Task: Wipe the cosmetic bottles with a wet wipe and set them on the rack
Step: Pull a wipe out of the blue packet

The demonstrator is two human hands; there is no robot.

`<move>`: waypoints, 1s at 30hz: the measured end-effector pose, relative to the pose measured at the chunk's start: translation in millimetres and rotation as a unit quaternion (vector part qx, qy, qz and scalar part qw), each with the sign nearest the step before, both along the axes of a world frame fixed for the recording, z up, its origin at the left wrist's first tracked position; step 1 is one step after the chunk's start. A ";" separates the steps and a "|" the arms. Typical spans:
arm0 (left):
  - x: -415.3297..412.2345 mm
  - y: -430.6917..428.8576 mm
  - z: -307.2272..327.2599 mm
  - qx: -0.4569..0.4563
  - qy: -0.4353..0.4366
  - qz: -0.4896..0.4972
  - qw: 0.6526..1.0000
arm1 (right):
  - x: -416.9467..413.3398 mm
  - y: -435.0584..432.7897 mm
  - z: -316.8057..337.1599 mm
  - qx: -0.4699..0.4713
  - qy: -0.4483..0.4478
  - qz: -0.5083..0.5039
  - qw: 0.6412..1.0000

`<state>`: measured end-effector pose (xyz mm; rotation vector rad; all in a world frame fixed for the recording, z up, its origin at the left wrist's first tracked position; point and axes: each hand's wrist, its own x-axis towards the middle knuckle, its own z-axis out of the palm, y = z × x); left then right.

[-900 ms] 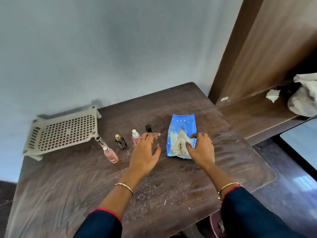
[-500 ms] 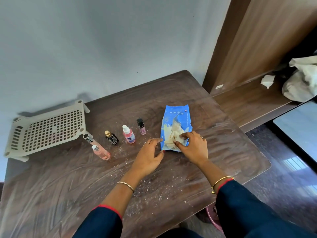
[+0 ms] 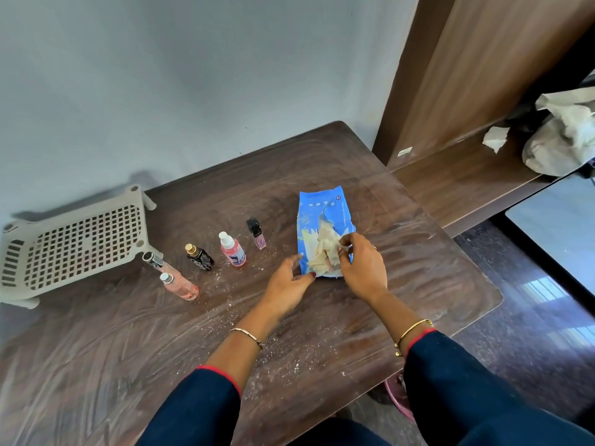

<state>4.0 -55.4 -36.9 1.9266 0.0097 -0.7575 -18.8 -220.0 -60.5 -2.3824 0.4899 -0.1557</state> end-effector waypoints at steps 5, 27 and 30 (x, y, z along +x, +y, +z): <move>-1.0 -11.3 0.1 -0.050 0.053 0.026 0.997 | 1.7 -3.3 3.6 0.069 -0.003 -0.041 0.997; -6.7 28.0 12.7 -0.073 -0.006 0.087 0.994 | 29.3 38.0 32.3 0.358 -0.076 -0.046 0.930; -11.2 56.6 17.2 -0.072 -0.047 0.142 0.986 | 32.8 76.8 30.5 0.337 -0.049 0.033 0.940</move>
